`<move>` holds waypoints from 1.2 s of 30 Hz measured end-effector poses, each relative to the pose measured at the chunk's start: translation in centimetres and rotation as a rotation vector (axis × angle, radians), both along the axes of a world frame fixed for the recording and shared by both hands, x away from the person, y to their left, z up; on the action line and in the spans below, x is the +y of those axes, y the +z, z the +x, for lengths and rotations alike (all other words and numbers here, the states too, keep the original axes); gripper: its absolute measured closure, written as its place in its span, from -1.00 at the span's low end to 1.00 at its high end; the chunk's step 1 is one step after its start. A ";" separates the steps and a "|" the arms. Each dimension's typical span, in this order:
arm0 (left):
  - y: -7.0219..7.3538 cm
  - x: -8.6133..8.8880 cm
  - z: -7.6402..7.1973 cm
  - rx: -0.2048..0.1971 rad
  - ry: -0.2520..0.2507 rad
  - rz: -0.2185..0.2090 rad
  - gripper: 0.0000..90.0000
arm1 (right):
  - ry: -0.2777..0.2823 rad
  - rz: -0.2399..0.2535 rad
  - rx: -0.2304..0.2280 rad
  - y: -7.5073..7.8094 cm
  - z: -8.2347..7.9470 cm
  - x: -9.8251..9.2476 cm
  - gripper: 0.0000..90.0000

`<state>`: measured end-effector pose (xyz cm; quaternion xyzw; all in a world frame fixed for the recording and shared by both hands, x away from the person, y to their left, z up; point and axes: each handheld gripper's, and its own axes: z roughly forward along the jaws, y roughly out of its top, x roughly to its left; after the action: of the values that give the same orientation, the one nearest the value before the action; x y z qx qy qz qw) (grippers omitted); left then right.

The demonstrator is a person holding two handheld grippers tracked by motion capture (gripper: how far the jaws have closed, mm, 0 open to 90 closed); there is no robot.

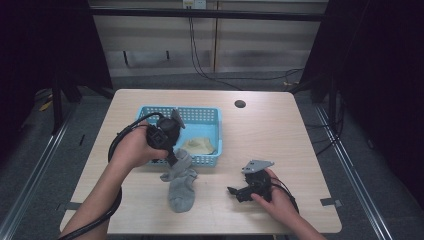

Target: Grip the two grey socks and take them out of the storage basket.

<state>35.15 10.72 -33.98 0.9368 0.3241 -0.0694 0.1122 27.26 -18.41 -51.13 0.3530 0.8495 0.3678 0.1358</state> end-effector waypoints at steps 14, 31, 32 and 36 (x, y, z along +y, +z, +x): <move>-2.5 -0.7 -0.1 0.021 -0.005 0.005 0.77 | 0.000 -0.001 -0.001 0.0 0.0 0.0 -0.77; -4.2 -1.5 -0.3 0.027 -0.001 -0.024 0.67 | 0.000 0.000 -0.001 0.0 0.0 0.0 -0.77; -4.2 -1.5 -0.3 0.027 -0.001 -0.024 0.66 | -0.002 0.000 0.002 0.0 0.0 0.0 -0.77; -4.5 -1.5 -0.2 0.029 -0.002 -0.026 0.62 | 0.000 0.000 0.000 0.0 0.0 0.0 -0.77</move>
<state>34.90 9.22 -38.51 0.9344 0.3238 -0.0875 0.1196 27.25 -18.41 -51.14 0.3531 0.8495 0.3677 0.1360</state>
